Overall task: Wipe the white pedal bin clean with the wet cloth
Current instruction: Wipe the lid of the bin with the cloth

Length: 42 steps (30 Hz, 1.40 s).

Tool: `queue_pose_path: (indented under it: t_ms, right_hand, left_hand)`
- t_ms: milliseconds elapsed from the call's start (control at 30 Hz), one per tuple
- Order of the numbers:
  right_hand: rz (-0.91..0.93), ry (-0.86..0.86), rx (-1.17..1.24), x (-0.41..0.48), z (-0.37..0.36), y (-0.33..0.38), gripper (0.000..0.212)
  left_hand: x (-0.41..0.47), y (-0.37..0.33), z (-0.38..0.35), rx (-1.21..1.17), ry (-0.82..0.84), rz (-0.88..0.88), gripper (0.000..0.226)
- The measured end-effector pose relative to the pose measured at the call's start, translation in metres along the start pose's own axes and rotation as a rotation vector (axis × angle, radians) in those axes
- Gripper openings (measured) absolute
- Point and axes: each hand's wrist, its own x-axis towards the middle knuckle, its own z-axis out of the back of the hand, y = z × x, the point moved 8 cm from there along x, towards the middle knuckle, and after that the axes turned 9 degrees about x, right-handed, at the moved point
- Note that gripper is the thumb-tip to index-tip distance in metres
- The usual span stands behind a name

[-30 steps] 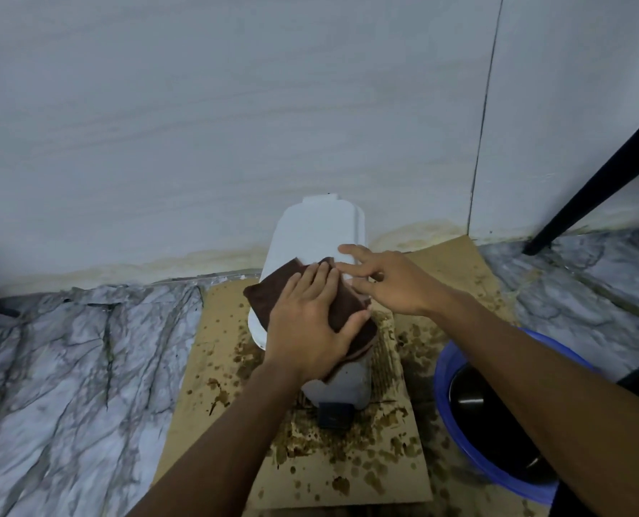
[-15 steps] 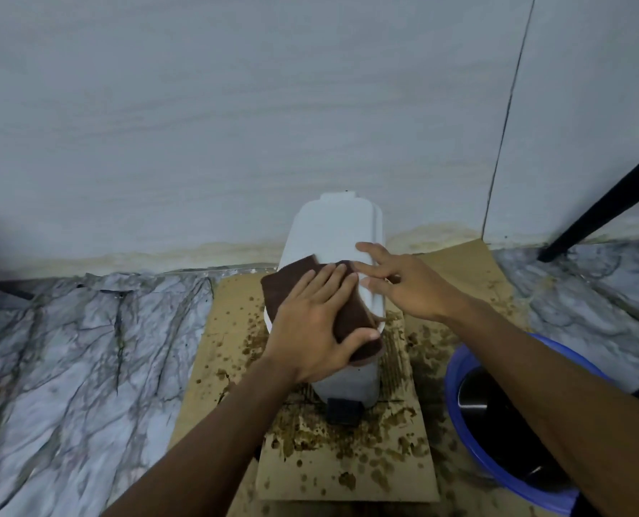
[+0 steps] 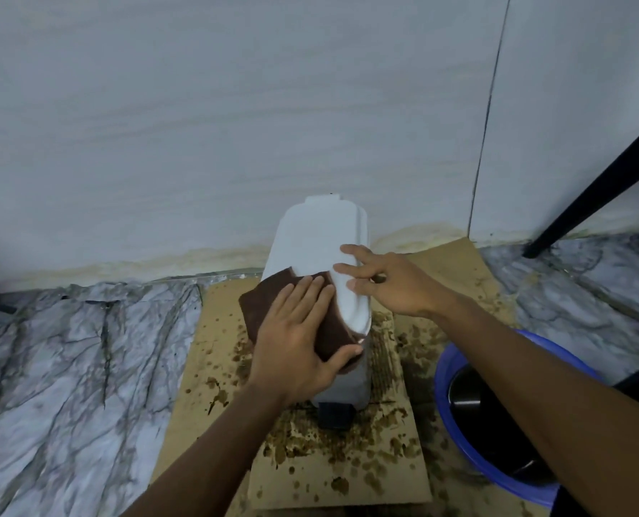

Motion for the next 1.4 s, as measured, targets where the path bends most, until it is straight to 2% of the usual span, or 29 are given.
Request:
queue_pose_path:
  t_ms: [167, 333, 533, 667, 833, 1067, 1200, 1300, 1400]
  right_hand:
    - [0.014, -0.016, 0.073, 0.004, 0.009, 0.000, 0.032]
    - [0.070, -0.048, -0.125, 0.018, 0.021, 0.002, 0.035]
    - [0.093, 0.134, -0.334, 0.066, 0.017, 0.001, 0.041]
    - [0.142, 0.145, -0.354, 0.081, 0.017, -0.003, 0.040]
    - [0.170, 0.088, -0.268, 0.076, 0.020, -0.012, 0.038]
    - [0.140, 0.093, -0.196, 0.070, 0.018, -0.007, 0.036]
    - [0.116, 0.071, -0.150, 0.070, 0.016, -0.008, 0.036]
    - [0.109, 0.048, -0.148, 0.069, 0.017, -0.010, 0.035]
    - [0.101, 0.037, -0.115, 0.067, 0.020, -0.012, 0.034]
  left_hand:
    - [0.023, -0.026, -0.011, 0.046, 0.082, 0.111, 0.082]
    - [0.007, -0.005, -0.003, 0.086, 0.090, 0.207, 0.084]
    - [0.024, -0.015, -0.013, 0.168, 0.166, 0.453, 0.084]
    - [0.054, -0.016, -0.025, 0.202, 0.299, 0.529, 0.084]
    - [0.074, -0.024, -0.037, 0.206, 0.379, 0.533, 0.088]
    - [0.021, -0.025, -0.014, 0.150, 0.253, 0.374, 0.093]
    - [0.025, -0.019, -0.015, 0.152, 0.247, 0.434, 0.095]
    - [0.053, -0.029, -0.026, 0.163, 0.275, 0.498, 0.087]
    - [0.064, -0.037, -0.034, 0.169, 0.301, 0.476, 0.086]
